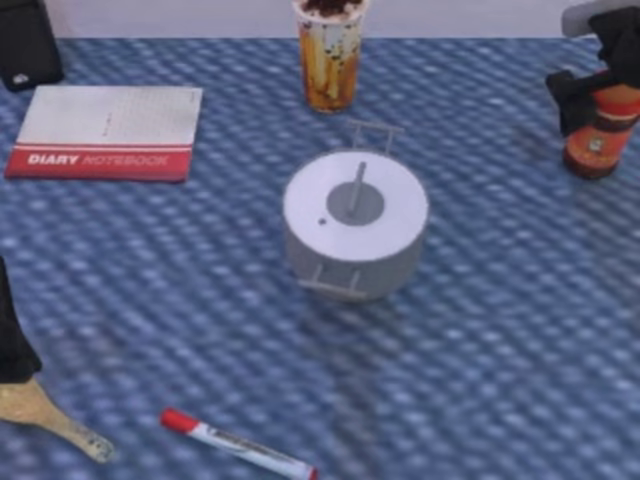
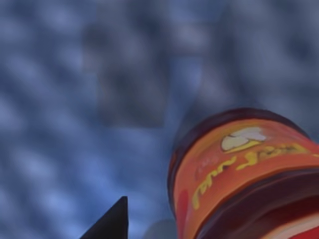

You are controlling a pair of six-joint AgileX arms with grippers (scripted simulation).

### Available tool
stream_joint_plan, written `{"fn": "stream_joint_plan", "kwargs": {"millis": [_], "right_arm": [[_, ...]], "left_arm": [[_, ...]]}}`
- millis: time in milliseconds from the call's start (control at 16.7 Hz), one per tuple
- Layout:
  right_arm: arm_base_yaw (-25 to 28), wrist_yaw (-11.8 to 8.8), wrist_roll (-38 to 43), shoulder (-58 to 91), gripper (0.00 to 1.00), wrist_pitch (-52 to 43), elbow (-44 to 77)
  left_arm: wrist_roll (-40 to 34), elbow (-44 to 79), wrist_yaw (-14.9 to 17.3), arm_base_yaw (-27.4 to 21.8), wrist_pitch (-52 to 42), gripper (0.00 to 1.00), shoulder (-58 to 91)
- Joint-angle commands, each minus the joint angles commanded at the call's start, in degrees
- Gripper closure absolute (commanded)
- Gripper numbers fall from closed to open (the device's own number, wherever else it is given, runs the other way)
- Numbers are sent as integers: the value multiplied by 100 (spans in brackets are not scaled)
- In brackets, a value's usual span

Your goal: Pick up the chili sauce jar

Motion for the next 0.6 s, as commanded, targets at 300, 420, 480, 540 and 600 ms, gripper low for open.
{"fn": "stream_joint_plan", "kwargs": {"millis": [300,420,480,540,600], "right_arm": [[0,0,0,0,60,0,0],[0,0,0,0,75,0,0],[0,0,0,0,83,0,0],[0,0,0,0,90,0,0],[0,0,0,0,98,0,0]], "left_arm": [[0,0,0,0,0,0,0],[0,0,0,0,0,0,0],[0,0,0,0,0,0,0],[0,0,0,0,0,0,0],[0,0,0,0,0,0,0]]}}
